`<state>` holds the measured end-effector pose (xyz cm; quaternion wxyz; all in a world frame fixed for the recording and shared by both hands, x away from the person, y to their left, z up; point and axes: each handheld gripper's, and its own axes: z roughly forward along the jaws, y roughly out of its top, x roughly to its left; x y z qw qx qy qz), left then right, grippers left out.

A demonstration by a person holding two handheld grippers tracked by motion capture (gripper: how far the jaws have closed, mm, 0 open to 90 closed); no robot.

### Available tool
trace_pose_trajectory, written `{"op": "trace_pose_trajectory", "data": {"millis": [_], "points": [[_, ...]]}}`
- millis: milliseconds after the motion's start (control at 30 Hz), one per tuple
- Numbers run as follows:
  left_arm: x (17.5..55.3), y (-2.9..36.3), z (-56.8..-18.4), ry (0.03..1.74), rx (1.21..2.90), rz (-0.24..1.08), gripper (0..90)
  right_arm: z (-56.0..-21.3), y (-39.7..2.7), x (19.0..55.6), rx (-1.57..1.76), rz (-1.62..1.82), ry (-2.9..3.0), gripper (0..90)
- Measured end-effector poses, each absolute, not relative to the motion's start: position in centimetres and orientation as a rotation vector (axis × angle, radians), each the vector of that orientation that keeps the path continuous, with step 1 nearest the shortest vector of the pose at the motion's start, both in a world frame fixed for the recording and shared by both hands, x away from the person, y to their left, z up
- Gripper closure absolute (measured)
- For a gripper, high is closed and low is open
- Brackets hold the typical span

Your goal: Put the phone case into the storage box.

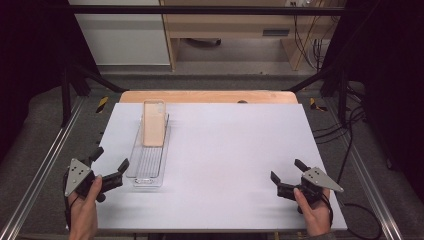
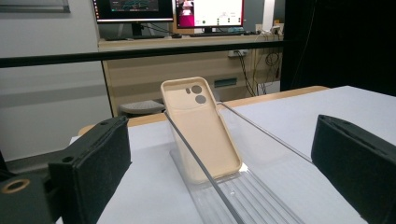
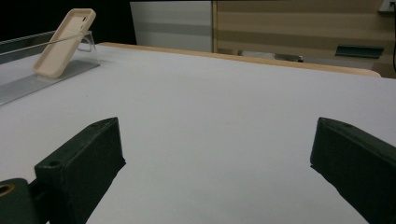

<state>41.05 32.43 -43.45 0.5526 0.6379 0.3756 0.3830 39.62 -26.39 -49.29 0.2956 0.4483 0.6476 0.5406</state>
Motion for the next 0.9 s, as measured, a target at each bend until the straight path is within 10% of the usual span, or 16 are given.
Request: {"op": "trace_pose_trajectory", "data": {"millis": [900], "points": [[41.7, 32.8, -45.8, 0.877, 1.425, 0.939, 4.1, -49.8, -26.5, 39.8, 1.102, 1.331, 1.669, 3.1]]}}
